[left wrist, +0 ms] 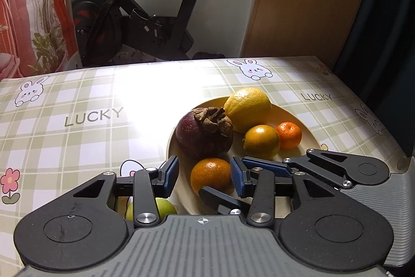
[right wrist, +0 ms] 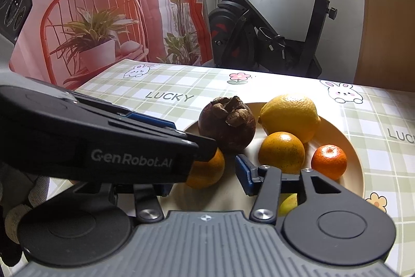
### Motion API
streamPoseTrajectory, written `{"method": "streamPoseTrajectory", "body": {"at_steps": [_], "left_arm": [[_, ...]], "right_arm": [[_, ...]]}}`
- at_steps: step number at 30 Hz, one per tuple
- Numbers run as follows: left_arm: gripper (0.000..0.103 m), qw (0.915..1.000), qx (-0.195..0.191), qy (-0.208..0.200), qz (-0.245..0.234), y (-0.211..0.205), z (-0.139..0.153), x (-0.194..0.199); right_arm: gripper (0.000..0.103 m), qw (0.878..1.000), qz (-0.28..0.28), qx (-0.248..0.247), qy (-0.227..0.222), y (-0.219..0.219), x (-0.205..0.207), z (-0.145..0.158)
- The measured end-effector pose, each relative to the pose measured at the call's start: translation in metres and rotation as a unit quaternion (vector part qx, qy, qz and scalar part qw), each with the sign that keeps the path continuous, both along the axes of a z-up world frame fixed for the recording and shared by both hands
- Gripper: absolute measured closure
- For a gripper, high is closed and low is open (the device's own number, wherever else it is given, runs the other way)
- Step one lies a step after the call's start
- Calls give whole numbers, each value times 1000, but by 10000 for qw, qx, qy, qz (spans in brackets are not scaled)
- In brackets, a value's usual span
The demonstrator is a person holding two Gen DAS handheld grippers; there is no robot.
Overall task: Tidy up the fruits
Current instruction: 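Carry the orange onto the plate with both grippers and open them, then withdraw both grippers from the plate toward the red apple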
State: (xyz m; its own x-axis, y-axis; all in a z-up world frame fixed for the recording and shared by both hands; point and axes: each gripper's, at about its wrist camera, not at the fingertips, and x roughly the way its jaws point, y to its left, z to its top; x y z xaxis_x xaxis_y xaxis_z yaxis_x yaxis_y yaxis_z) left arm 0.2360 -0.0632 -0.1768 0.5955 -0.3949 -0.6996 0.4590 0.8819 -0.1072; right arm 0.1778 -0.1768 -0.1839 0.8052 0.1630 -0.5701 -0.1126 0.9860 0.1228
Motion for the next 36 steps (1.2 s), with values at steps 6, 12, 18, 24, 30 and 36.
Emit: {"method": "streamPoseTrajectory", "body": {"at_steps": [6, 12, 18, 24, 30, 36], "left_arm": [[47, 9999, 26, -136, 44, 7, 14, -12], [47, 9995, 12, -298, 98, 21, 31, -29], [46, 9989, 51, -432, 168, 36, 42, -49], [46, 9988, 0, -440, 235, 57, 47, -67], [46, 9979, -68, -474, 442, 90, 52, -81], [46, 9954, -110, -489, 818, 130, 59, -81]], "right_arm": [[48, 9999, 5, 125, -7, 0, -13, 10], [47, 9996, -107, 232, -89, 2, -30, 23], [46, 9991, -162, 364, -147, 5, -47, 30], [46, 9989, -114, 414, -199, 12, -60, 33], [46, 9990, -45, 384, -227, 21, -70, 34], [46, 9991, 110, 316, -261, 34, -71, 35]]}}
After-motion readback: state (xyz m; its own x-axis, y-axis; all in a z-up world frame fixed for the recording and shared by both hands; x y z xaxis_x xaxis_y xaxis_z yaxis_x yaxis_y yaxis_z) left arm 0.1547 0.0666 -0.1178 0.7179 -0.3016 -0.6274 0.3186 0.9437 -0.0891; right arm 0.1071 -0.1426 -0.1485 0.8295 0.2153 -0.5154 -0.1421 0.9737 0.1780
